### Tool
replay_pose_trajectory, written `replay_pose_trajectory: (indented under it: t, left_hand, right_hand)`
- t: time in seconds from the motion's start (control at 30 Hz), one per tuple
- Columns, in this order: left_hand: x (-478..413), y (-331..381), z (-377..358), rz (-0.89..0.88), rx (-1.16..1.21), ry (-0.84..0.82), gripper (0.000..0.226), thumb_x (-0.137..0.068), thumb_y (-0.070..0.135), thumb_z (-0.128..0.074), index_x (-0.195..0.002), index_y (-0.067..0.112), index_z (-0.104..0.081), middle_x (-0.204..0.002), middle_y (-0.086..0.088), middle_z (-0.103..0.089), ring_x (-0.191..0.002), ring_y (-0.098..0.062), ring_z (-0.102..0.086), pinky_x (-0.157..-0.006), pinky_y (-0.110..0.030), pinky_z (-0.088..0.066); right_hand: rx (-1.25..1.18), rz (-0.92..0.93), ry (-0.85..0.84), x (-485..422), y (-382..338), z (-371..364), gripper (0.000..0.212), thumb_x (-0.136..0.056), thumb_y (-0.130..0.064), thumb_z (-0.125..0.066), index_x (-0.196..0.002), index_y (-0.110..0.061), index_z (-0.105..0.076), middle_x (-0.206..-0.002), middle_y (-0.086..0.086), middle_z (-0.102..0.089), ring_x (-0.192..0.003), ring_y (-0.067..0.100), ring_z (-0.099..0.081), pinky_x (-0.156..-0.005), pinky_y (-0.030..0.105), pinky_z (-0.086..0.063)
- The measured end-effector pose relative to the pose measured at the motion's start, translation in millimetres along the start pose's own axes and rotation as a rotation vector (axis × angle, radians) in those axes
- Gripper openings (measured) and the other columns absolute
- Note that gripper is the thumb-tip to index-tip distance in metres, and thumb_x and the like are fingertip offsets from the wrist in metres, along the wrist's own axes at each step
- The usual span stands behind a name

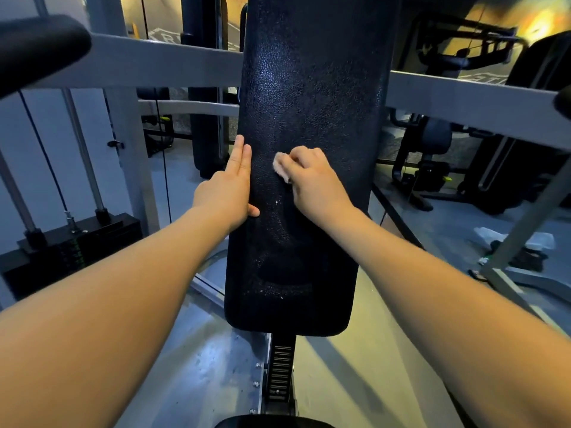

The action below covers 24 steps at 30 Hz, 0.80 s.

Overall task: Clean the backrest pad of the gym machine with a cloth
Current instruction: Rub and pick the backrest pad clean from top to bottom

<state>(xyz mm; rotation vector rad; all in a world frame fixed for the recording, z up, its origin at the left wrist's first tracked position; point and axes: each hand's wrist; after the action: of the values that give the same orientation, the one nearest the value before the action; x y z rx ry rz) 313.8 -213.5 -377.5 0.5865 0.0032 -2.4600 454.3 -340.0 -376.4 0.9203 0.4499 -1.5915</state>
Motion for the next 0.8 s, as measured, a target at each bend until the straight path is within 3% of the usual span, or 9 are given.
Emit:
replay_pose_trajectory:
  t: [0.07,0.13,0.2,0.33,0.4,0.5,0.57,0.7,0.8]
  left_hand:
    - [1.1,1.6,0.7,0.006,-0.017,-0.003,0.127,-0.083,0.042,-0.079,-0.157,0.02,0.021,-0.155,0.008,0.044,-0.11,-0.03,-0.055,-0.064,-0.039,-0.042]
    - [1.5,3.1,0.9,0.009,-0.027,-0.006,0.126,-0.083,0.041,-0.079,-0.157,0.02,0.021,-0.156,0.007,0.044,-0.108,-0.03,-0.055,-0.063,-0.039,-0.042]
    - [1.4,2.7,0.1,0.01,-0.029,-0.002,0.126,-0.083,0.039,-0.079,-0.157,0.019,0.022,-0.156,0.007,0.044,-0.105,-0.028,-0.055,-0.062,-0.039,-0.043]
    - [1.1,1.8,-1.9,0.012,-0.027,0.003,0.127,-0.082,0.04,-0.079,-0.157,0.02,0.022,-0.155,0.007,0.044,-0.104,-0.028,-0.056,-0.062,-0.038,-0.045]
    - [0.6,-0.7,-4.3,0.001,-0.027,0.005,0.126,-0.083,0.039,-0.079,-0.157,0.02,0.022,-0.156,0.007,0.044,-0.103,-0.028,-0.055,-0.061,-0.038,-0.044]
    - [0.0,-4.6,-6.8,-0.019,-0.012,0.013,0.126,-0.083,0.037,-0.079,-0.157,0.022,0.022,-0.156,0.01,0.043,-0.101,-0.027,-0.054,-0.061,-0.039,-0.046]
    - [-0.1,-6.4,-7.8,-0.023,0.005,0.021,0.126,-0.083,0.038,-0.079,-0.157,0.023,0.021,-0.156,0.012,0.042,-0.1,-0.027,-0.054,-0.061,-0.04,-0.049]
    - [1.2,-9.2,-10.0,-0.02,0.025,0.029,0.126,-0.082,0.04,-0.08,-0.157,0.025,0.02,-0.156,0.014,0.041,-0.103,-0.029,-0.054,-0.061,-0.041,-0.046]
    - [2.2,-9.4,-10.3,-0.027,0.021,0.034,0.124,-0.084,0.04,-0.079,-0.158,0.025,0.02,-0.156,0.015,0.042,-0.107,-0.03,-0.054,-0.062,-0.041,-0.047]
  right_hand:
    - [0.015,-0.015,0.026,-11.4,15.1,12.8,0.027,-0.088,-0.001,-0.058,-0.11,-0.01,-0.07,-0.105,0.015,-0.058,-0.088,0.034,-0.051,-0.069,0.04,-0.048]
    - [0.03,-0.178,0.211,-28.4,32.3,29.4,0.021,-0.089,-0.001,-0.058,-0.102,-0.011,-0.072,-0.101,0.016,-0.056,-0.088,0.033,-0.05,-0.072,0.04,-0.048]
    - [0.039,-0.343,0.255,-39.5,38.4,34.9,0.03,-0.09,-0.005,-0.057,-0.117,-0.011,-0.069,-0.111,0.018,-0.053,-0.097,0.036,-0.048,-0.083,0.043,-0.049]
    - [0.069,-0.414,0.143,-34.8,29.3,21.5,0.06,-0.095,-0.048,-0.054,-0.144,-0.013,-0.053,-0.136,0.018,-0.044,-0.12,0.039,-0.04,-0.106,0.043,-0.04]
    - [0.022,-0.378,0.274,-37.8,32.9,19.6,0.046,-0.101,-0.037,-0.054,-0.139,-0.012,-0.062,-0.129,0.02,-0.051,-0.112,0.04,-0.046,-0.1,0.037,-0.042]
    - [-0.06,-0.459,0.39,-52.3,37.6,20.4,0.035,-0.103,-0.017,-0.053,-0.134,-0.01,-0.066,-0.117,0.019,-0.057,-0.101,0.037,-0.05,-0.084,0.014,-0.024]
    - [-0.064,-0.477,0.402,-53.4,26.1,8.1,0.033,-0.099,-0.01,-0.053,-0.128,-0.01,-0.07,-0.115,0.017,-0.058,-0.099,0.037,-0.05,-0.084,0.016,-0.027]
    - [-0.058,-0.087,0.195,-8.8,-6.6,-16.3,0.033,-0.089,0.002,-0.055,-0.116,-0.009,-0.069,-0.11,0.014,-0.057,-0.098,0.037,-0.05,-0.1,0.041,-0.043]
    - [-0.047,0.207,-0.03,14.3,-8.6,-11.3,0.031,-0.089,0.001,-0.063,-0.118,-0.01,-0.068,-0.111,0.014,-0.057,-0.096,0.035,-0.048,-0.09,0.042,-0.047]
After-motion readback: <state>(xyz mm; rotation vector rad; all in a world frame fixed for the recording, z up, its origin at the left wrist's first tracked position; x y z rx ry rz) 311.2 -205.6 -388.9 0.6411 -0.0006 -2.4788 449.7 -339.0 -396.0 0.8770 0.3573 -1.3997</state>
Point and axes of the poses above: each hand's wrist, its own x-axis away from the middle knuckle, its own z-axis out of the back of the hand, y = z × x
